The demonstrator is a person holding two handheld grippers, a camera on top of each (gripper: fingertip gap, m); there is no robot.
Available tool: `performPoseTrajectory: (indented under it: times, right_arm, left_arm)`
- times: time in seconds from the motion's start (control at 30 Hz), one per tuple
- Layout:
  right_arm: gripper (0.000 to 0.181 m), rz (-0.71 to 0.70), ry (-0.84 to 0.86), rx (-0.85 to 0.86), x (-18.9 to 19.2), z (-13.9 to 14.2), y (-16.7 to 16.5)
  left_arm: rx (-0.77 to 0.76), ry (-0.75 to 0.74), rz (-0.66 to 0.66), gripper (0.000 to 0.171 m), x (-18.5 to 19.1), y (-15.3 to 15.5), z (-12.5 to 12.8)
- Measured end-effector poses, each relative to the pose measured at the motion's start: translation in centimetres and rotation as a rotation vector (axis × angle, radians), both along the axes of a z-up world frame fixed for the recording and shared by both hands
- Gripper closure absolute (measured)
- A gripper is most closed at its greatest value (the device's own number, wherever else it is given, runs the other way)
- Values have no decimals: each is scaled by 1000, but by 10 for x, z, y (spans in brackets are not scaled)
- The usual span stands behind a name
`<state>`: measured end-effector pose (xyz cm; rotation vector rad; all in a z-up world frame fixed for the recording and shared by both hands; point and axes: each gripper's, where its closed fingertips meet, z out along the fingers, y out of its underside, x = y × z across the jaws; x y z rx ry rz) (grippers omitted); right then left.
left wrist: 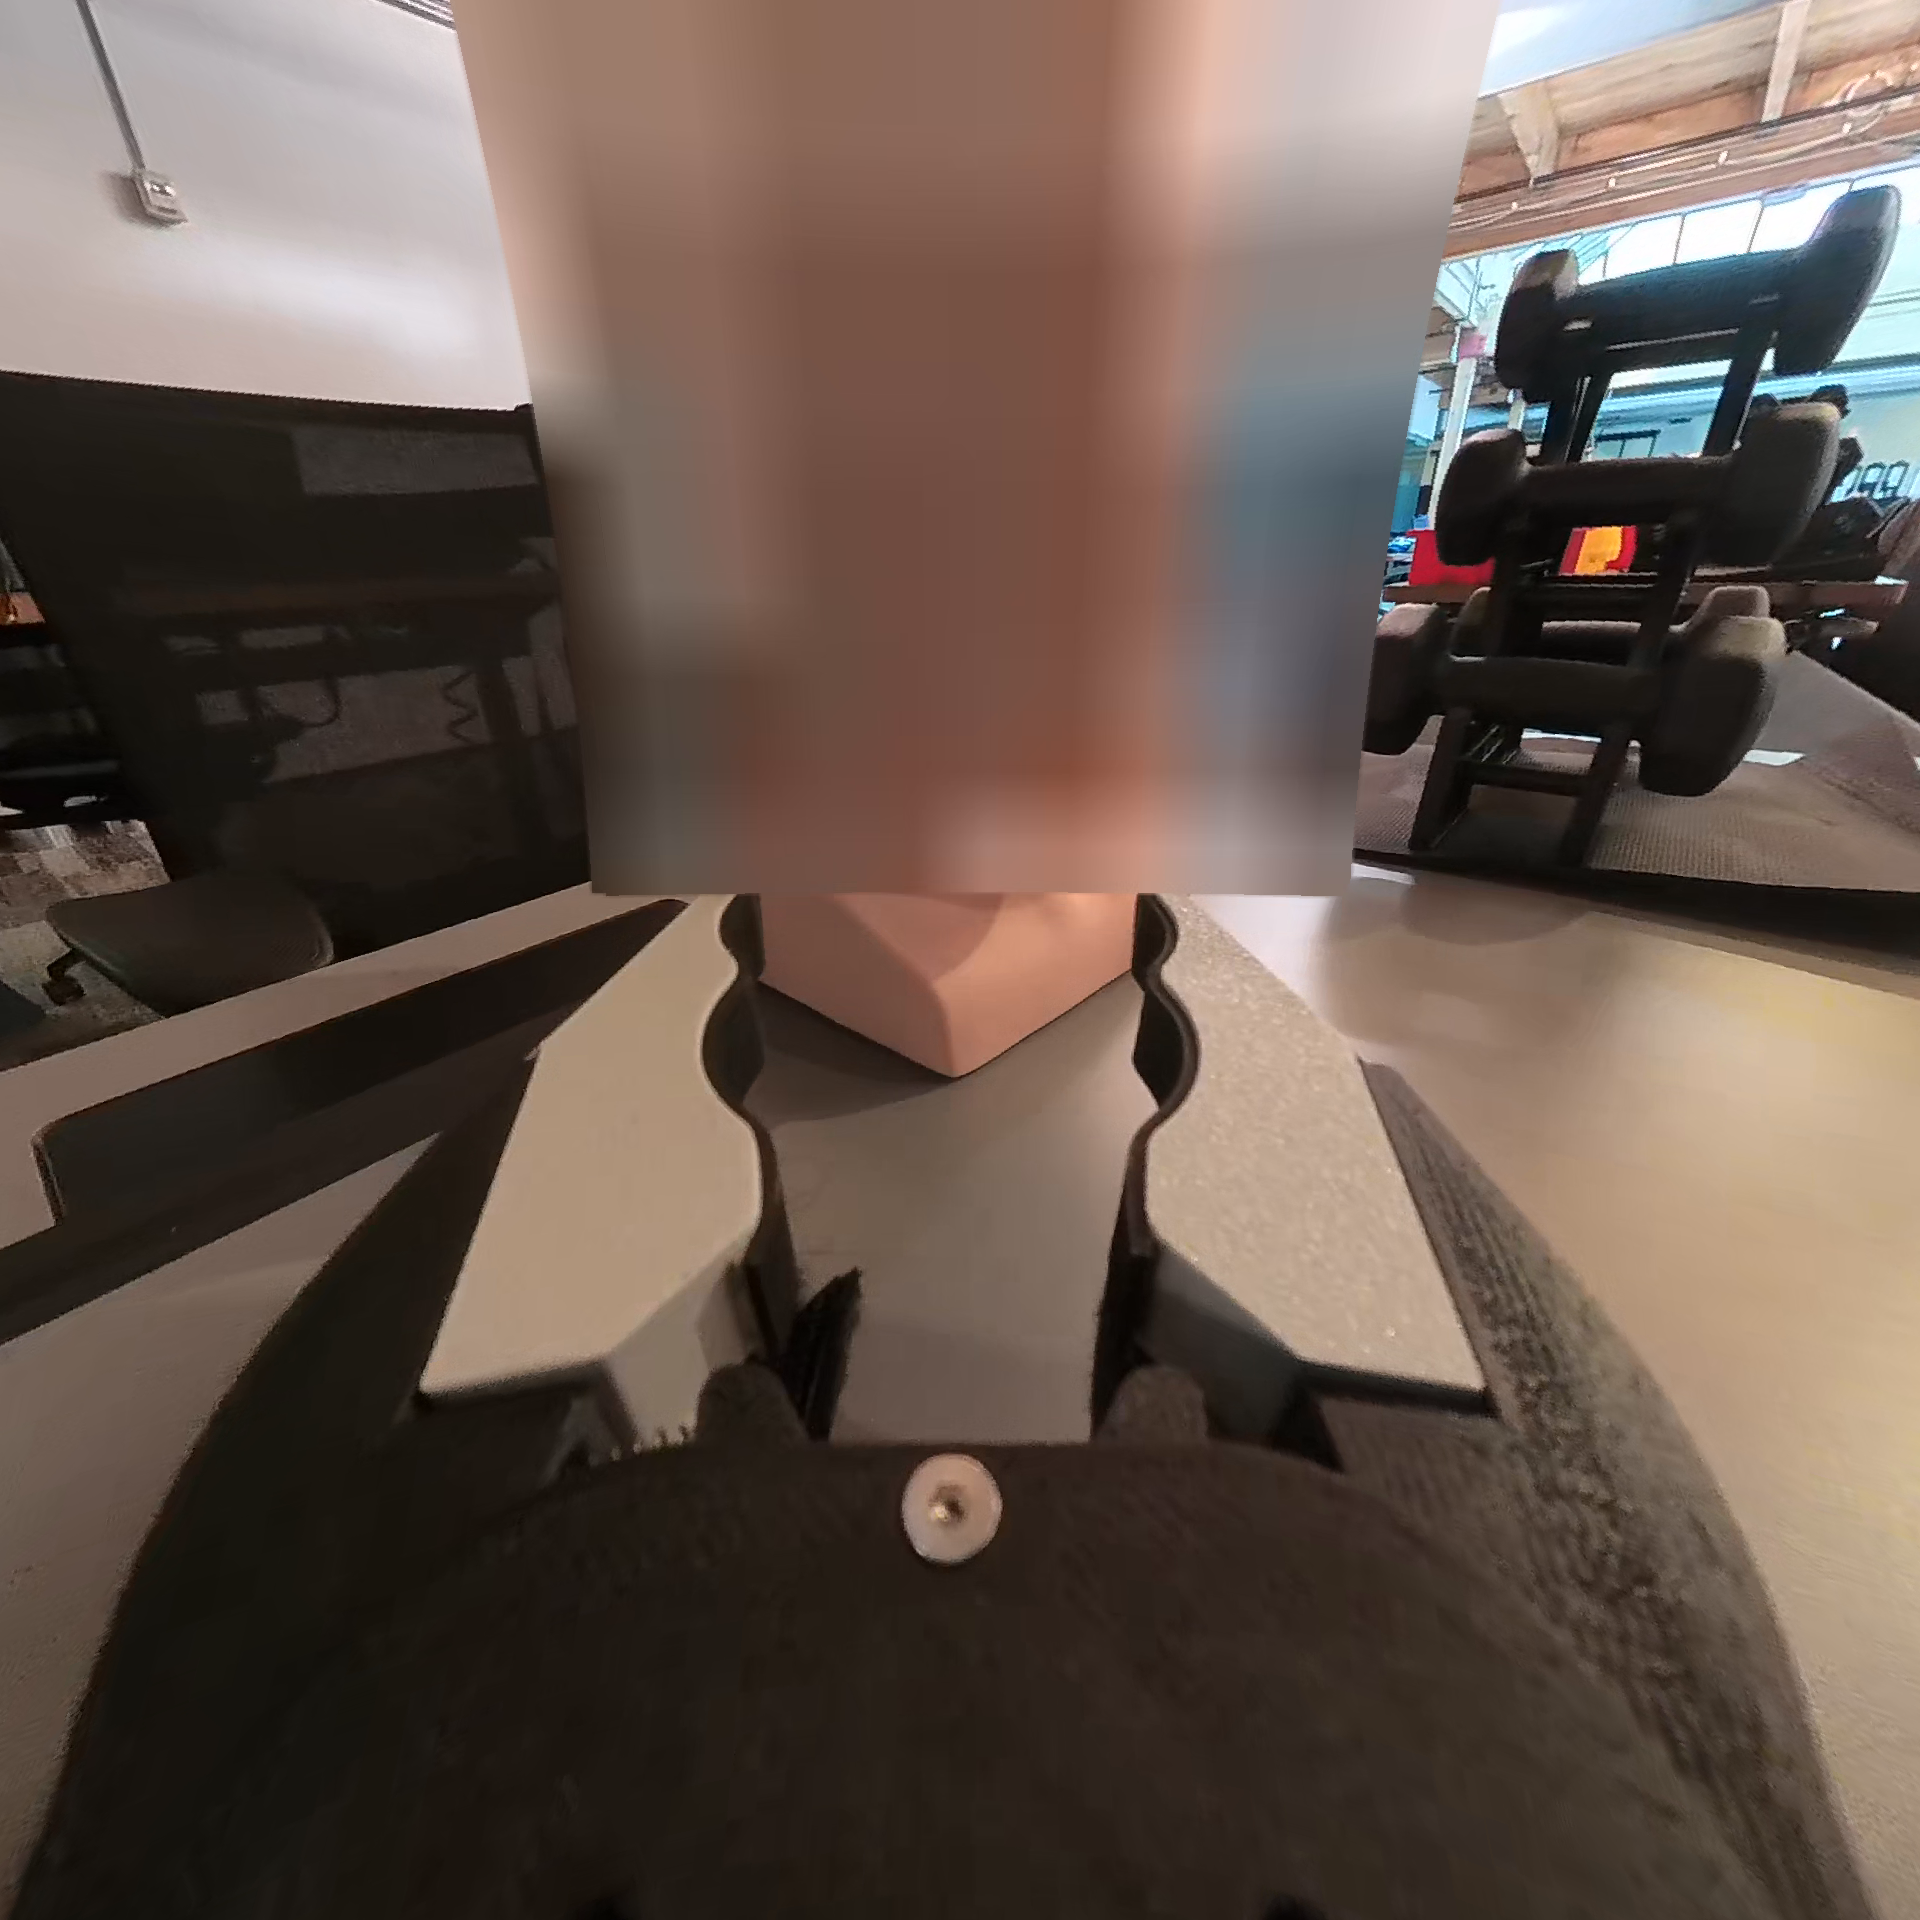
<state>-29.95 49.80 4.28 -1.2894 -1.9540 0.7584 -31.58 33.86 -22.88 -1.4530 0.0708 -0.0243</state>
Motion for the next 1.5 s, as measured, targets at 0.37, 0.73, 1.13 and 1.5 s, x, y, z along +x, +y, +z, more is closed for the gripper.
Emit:
performPoseTrajectory:
  times: [0.37,0.73,1.13,1.5]
  right_arm:
    - [98,-20,-13,-89,-8,-22,19]
    - [73,0,67,-167,-8,-13,13]
    - [170,-277,482,-416,17,15,98]
    - [181,-150,197,-243,-5,-43,53]
  left_arm:
    - [-4,-4,5,102,-1,1,-1]
    - [-5,-4,4,102,-1,1,-1]
    - [-3,-5,6,102,-2,1,-1]
    - [-10,-2,10,102,-2,1,-2]
